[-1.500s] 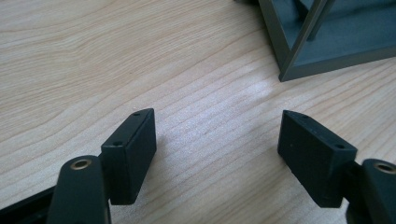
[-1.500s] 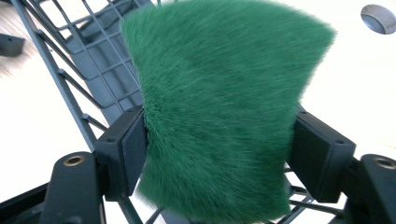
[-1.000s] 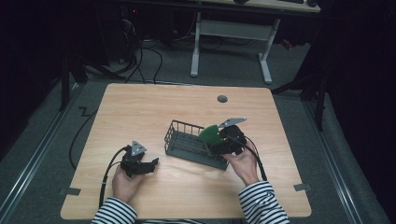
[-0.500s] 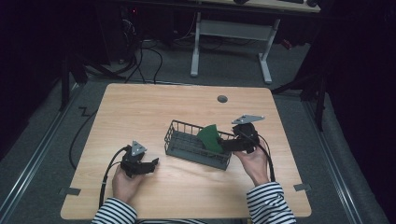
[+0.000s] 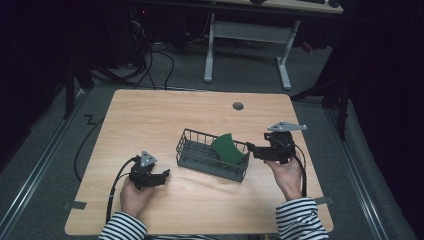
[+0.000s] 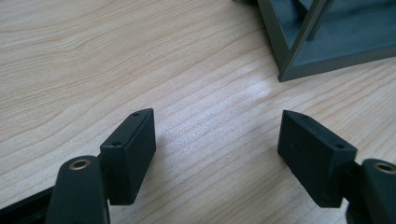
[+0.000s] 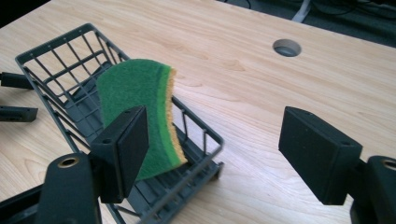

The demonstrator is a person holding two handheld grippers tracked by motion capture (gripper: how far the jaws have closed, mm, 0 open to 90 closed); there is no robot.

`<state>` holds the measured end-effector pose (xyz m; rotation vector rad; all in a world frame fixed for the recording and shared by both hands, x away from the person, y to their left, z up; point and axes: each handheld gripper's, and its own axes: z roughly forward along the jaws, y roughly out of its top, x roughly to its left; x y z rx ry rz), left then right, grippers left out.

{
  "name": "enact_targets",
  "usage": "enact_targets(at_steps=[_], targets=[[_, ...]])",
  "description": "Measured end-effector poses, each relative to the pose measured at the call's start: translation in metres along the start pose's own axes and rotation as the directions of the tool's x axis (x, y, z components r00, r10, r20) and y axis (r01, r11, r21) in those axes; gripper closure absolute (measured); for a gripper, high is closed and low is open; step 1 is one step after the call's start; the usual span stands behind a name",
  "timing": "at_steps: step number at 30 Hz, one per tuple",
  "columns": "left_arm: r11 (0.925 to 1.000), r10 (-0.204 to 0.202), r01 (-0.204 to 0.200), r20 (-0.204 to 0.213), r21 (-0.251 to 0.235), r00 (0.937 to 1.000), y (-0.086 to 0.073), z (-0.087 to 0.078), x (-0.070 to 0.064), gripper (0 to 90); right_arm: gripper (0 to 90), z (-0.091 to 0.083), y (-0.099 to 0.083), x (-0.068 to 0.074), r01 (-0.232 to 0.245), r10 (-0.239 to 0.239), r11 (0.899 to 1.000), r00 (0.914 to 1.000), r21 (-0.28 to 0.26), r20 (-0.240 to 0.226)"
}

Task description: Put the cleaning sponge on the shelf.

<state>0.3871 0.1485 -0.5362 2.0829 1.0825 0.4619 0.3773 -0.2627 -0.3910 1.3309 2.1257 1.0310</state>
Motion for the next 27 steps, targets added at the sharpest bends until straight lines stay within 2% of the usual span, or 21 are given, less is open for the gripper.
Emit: enact_targets(at_steps=[3,10,14,16,18,20,27], targets=[[1.0,0.0,0.0,0.0,0.0,1.0,0.0,0.0,0.0,28.3,25.2,-0.008,-0.003,-0.007,0.001,-0.001,1.0,0.9997,-0.004,0.025],[1.0,-0.001,0.001,-0.002,0.0,1.0,0.0,0.0,0.0,28.4,25.5,-0.021,-0.007,-0.016,-0.018,0.019,1.0,0.9991,-0.026,0.039],[1.0,-0.002,0.002,-0.002,0.0,1.0,0.0,0.0,0.0,28.5,25.9,-0.03,-0.011,-0.021,-0.039,0.041,0.998,0.9984,-0.05,0.038],[1.0,-0.002,0.002,-0.001,-0.001,1.0,0.0,0.0,0.0,28.4,26.1,-0.034,-0.012,-0.023,-0.057,0.058,0.997,0.9981,-0.06,0.02],[1.0,-0.002,0.002,-0.002,-0.001,1.0,0.0,0.0,0.0,28.4,26.2,-0.037,-0.013,-0.021,-0.048,0.051,0.997,0.9981,-0.057,0.035],[1.0,-0.002,0.002,-0.002,0.0,1.0,0.0,0.0,0.0,28.5,26.2,-0.039,-0.014,-0.022,-0.051,0.053,0.997,0.9982,-0.059,0.029],[1.0,-0.001,0.001,-0.002,0.0,1.0,0.0,0.0,0.0,28.5,26.5,-0.046,-0.028,-0.03,-0.083,0.086,0.994,0.9957,-0.077,0.034]])
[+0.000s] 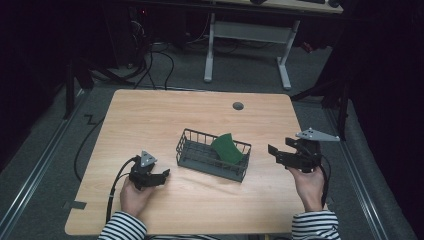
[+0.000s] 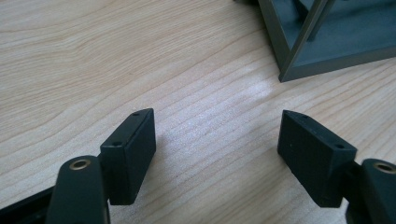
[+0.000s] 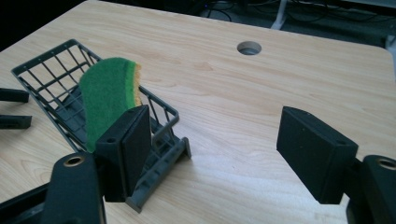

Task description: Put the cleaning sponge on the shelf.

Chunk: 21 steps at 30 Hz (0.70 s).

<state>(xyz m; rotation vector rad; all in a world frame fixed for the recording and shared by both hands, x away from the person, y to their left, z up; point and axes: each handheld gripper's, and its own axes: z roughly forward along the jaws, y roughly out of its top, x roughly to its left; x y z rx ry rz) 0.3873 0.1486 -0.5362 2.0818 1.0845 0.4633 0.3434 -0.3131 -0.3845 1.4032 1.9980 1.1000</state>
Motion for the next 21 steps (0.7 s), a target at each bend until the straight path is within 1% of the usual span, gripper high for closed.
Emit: enact_targets(at_steps=[4,5,9,14,15,16,18,19,20,21], targets=[[1.0,-0.001,0.001,0.0,0.0,1.0,0.0,0.0,0.0,28.6,26.8,-0.007,-0.009,-0.004,-0.04,0.04,0.999,0.9991,-0.015,-0.01],[1.0,-0.001,0.001,0.0,0.0,1.0,0.0,0.0,0.0,28.6,26.8,-0.009,-0.01,-0.005,-0.037,0.036,0.999,0.9993,-0.021,-0.009],[1.0,-0.001,0.001,0.0,-0.001,1.0,0.0,0.0,0.0,28.6,27.0,-0.016,-0.02,-0.008,-0.048,0.047,0.998,0.9988,-0.031,-0.007],[1.0,-0.002,0.002,0.0,-0.001,1.0,0.0,0.0,0.0,28.7,27.2,-0.018,-0.032,-0.014,-0.068,0.068,0.997,0.9976,-0.03,0.006],[1.0,-0.002,0.002,0.0,0.0,1.0,0.0,0.0,0.0,28.7,27.2,-0.018,-0.032,-0.014,-0.068,0.068,0.997,0.9976,-0.03,0.006],[1.0,-0.003,0.003,-0.001,-0.001,1.0,0.0,0.0,0.0,28.6,27.3,-0.02,-0.037,-0.015,-0.075,0.075,0.997,0.9971,-0.028,0.014],[1.0,-0.003,0.003,-0.001,0.0,1.0,0.0,0.0,0.0,28.6,27.3,-0.02,-0.039,-0.016,-0.075,0.075,0.997,0.997,-0.032,0.015],[1.0,-0.003,0.003,-0.001,0.0,1.0,0.0,0.0,0.0,28.6,27.3,-0.02,-0.044,-0.018,-0.085,0.085,0.996,0.9962,-0.035,0.017],[1.0,-0.003,0.003,-0.001,0.0,1.0,0.0,0.0,0.0,28.6,27.3,-0.02,-0.044,-0.018,-0.085,0.085,0.996,0.9962,-0.035,0.017],[1.0,-0.003,0.003,-0.001,0.0,1.0,0.0,0.0,0.0,28.6,27.4,-0.02,-0.048,-0.018,-0.095,0.095,0.995,0.9953,-0.036,0.019]])
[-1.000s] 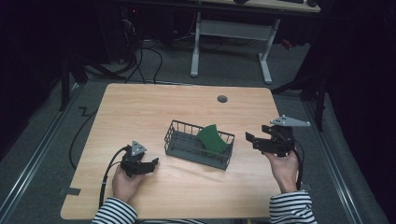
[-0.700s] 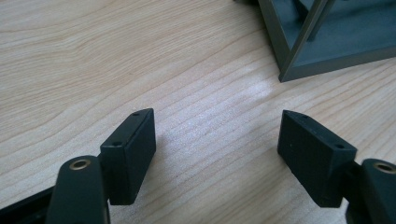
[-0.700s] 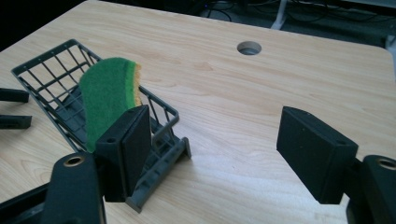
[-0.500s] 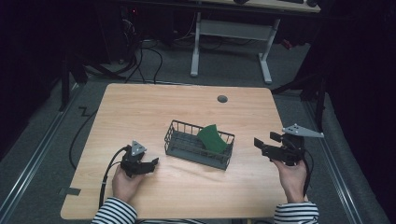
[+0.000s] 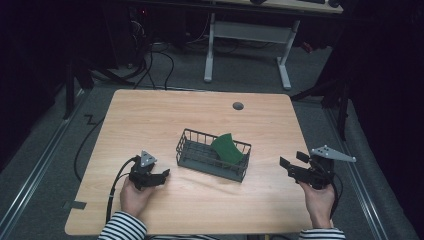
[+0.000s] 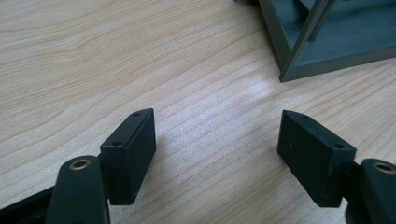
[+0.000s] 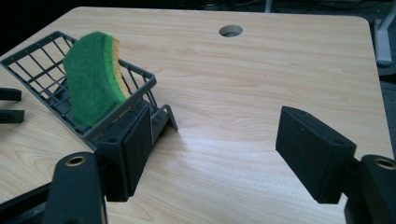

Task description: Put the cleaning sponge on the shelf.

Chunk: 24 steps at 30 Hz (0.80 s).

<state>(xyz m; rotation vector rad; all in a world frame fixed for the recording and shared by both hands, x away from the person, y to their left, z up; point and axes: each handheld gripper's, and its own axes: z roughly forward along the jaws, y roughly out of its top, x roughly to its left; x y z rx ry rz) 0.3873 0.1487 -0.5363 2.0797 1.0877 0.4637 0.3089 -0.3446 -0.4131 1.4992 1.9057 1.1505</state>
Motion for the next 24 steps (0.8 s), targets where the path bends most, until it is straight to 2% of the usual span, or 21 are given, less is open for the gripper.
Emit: enact_targets(at_steps=[5,13,16,21,24], targets=[[1.0,0.0,0.0,-0.001,0.0,1.0,0.0,0.0,0.0,28.5,27.4,0.004,-0.012,-0.005,-0.017,0.017,1.0,0.9998,0.015,-0.002],[1.0,-0.001,0.001,-0.001,0.0,1.0,0.0,0.0,0.0,28.4,27.4,0.012,-0.025,-0.005,-0.03,0.03,0.999,0.9995,0.028,-0.009],[1.0,-0.001,0.001,-0.001,0.0,1.0,0.0,0.0,0.0,28.4,28.4,0.016,-0.03,-0.004,-0.037,0.037,0.999,0.9993,0.021,0.006],[1.0,-0.001,0.001,-0.002,0.0,1.0,0.0,0.0,0.0,28.3,29.1,0.022,-0.04,-0.004,-0.074,0.075,0.997,0.9972,0.012,-0.006],[1.0,-0.001,0.001,-0.002,0.001,1.0,0.0,0.0,0.0,28.3,29.3,0.027,-0.044,-0.003,-0.074,0.074,0.997,0.9972,0.018,-0.002]])
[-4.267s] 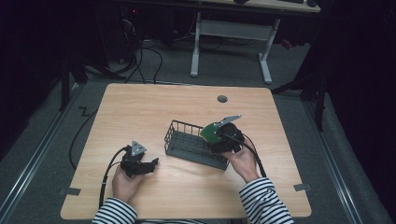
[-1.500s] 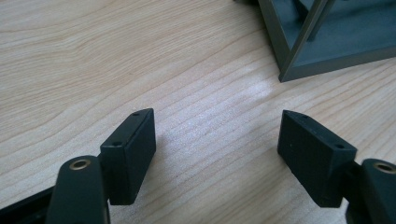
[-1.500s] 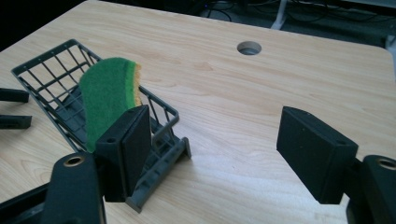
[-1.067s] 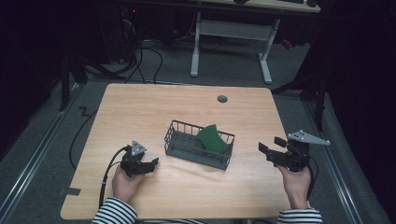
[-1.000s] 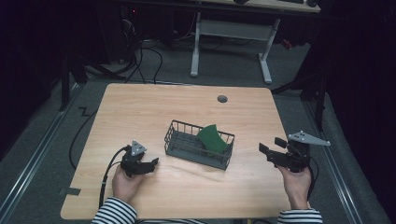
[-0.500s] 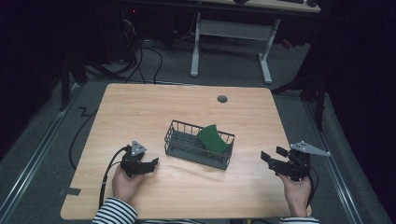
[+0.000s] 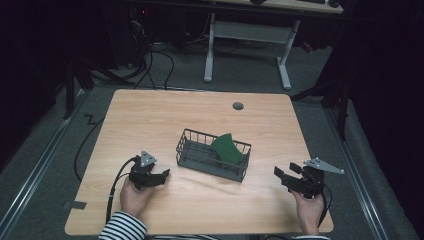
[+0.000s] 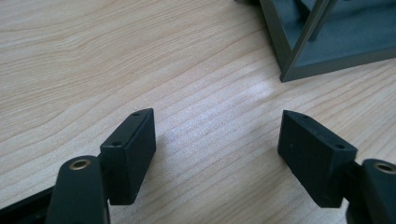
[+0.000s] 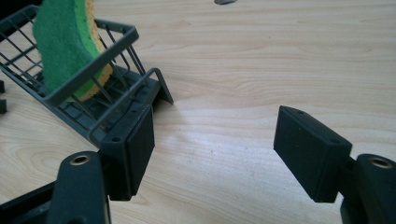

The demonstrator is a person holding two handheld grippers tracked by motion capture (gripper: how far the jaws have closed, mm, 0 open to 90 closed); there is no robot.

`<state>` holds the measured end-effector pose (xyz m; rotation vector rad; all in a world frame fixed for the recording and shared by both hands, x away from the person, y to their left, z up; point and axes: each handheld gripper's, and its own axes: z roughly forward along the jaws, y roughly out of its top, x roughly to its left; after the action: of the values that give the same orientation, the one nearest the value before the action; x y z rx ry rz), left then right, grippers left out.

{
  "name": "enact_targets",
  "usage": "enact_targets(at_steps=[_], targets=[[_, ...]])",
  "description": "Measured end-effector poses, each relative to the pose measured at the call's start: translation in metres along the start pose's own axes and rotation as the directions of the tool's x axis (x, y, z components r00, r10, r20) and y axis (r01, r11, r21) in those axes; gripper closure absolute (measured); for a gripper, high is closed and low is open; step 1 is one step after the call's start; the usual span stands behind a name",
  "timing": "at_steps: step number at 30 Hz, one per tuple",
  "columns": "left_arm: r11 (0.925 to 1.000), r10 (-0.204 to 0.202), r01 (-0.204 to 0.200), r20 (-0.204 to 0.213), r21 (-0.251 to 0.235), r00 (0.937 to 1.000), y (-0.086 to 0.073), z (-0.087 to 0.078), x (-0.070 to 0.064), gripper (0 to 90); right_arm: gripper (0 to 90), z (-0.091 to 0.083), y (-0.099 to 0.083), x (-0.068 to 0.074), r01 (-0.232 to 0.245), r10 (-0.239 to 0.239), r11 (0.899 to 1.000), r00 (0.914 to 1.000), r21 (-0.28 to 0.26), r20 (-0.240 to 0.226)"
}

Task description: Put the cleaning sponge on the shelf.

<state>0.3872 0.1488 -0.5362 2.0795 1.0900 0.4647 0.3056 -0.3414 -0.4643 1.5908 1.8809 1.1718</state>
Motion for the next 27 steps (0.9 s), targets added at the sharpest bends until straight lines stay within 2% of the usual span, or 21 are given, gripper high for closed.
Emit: enact_targets(at_steps=[2,11,16,27], targets=[[1.0,0.0,0.0,0.0,0.0,1.0,0.0,0.0,0.0,28.4,29.3,0.004,-0.003,0.001,-0.009,0.009,1.0,0.9999,0.009,-0.007],[1.0,0.0,0.0,0.0,0.0,1.0,0.0,0.0,0.0,28.3,30.0,0.023,-0.014,0.004,-0.009,0.009,0.999,0.9998,0.042,0.015],[1.0,0.0,0.0,0.0,0.0,1.0,0.0,0.0,0.0,28.3,30.1,0.032,-0.017,0.008,0.026,-0.029,0.997,0.9988,0.068,0.039],[1.0,0.0,0.0,0.0,0.0,1.0,0.0,0.0,0.0,28.3,30.2,0.045,-0.025,0.007,0.027,-0.034,0.995,0.9971,0.1,0.069]])
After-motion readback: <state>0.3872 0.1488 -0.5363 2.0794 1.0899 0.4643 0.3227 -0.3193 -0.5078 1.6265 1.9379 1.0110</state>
